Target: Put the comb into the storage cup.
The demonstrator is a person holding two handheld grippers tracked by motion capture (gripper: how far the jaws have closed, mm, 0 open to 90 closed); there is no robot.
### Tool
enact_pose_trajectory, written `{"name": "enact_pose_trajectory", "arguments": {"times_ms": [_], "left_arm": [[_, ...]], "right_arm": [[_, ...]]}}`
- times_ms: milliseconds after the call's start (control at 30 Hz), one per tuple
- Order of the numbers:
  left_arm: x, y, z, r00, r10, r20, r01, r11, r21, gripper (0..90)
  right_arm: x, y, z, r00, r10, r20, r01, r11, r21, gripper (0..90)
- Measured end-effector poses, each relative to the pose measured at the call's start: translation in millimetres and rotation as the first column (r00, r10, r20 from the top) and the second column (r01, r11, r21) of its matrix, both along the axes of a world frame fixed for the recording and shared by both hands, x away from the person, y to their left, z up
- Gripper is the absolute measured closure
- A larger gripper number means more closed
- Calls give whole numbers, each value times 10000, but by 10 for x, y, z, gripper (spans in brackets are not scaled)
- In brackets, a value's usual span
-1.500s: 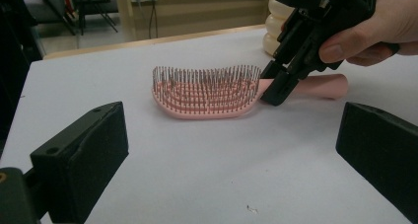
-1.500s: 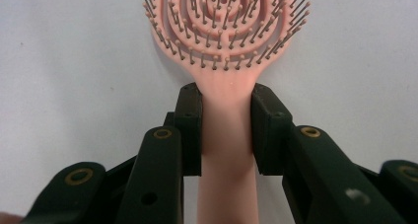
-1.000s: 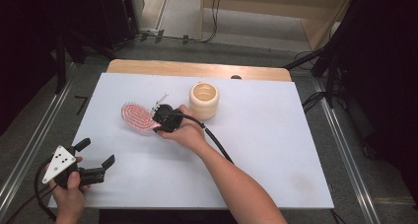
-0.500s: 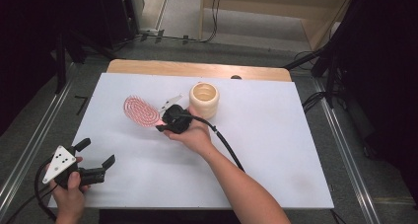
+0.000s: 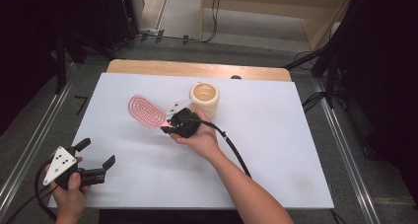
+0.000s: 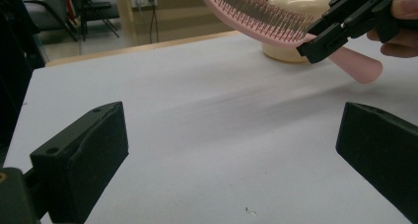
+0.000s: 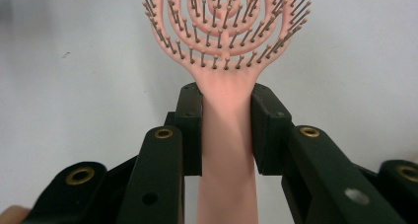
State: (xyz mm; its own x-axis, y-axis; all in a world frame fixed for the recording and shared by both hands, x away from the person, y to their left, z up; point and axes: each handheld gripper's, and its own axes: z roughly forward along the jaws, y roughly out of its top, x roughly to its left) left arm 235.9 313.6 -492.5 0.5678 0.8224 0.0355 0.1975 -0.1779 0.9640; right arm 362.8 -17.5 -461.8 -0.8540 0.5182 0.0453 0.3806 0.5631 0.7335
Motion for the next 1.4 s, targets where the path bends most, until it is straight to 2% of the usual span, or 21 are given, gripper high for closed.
{"name": "enact_pose_trajectory", "arguments": {"times_ms": [233, 333, 500, 733, 800, 1033, 1267, 1400], "left_arm": [[-14, -66, 27, 9998, 4, 200, -9, 9996, 270, 0], [-28, -121, 49, 9995, -8, 314, -12, 9979, 649, 0], [-49, -231, 109, 9984, -162, 538, 111, 9955, 936, 0], [-78, -360, 268, 9967, -136, 805, 77, 9973, 733, 0], [-85, -420, 313, 9959, -34, 903, -41, 9966, 820, 0], [-25, -607, 419, 9953, -334, 909, 275, 9975, 649, 0], [99, -822, 548, 9930, -676, 964, 634, 9969, 461, 0], [155, -948, 598, 9907, -892, 1026, 858, 9956, 367, 0]], "right_arm": [[-77, -103, 41, 9997, -114, 202, 110, 9997, 198, 678], [-112, -152, 60, 9995, -168, 274, 158, 9992, 370, 678], [-171, -227, 85, 9992, -156, 376, 132, 9979, 630, 678], [-244, -356, 99, 9982, -323, 511, 281, 9963, 818, 678], [-247, -375, 99, 9979, -325, 555, 277, 9959, 860, 678], [-310, -493, 109, 9969, -459, 636, 384, 9927, 1142, 677], [-383, -590, 87, 9956, -498, 793, 413, 9936, 1052, 678], [-425, -700, 84, 9947, -679, 776, 571, 9894, 1334, 678]]}}
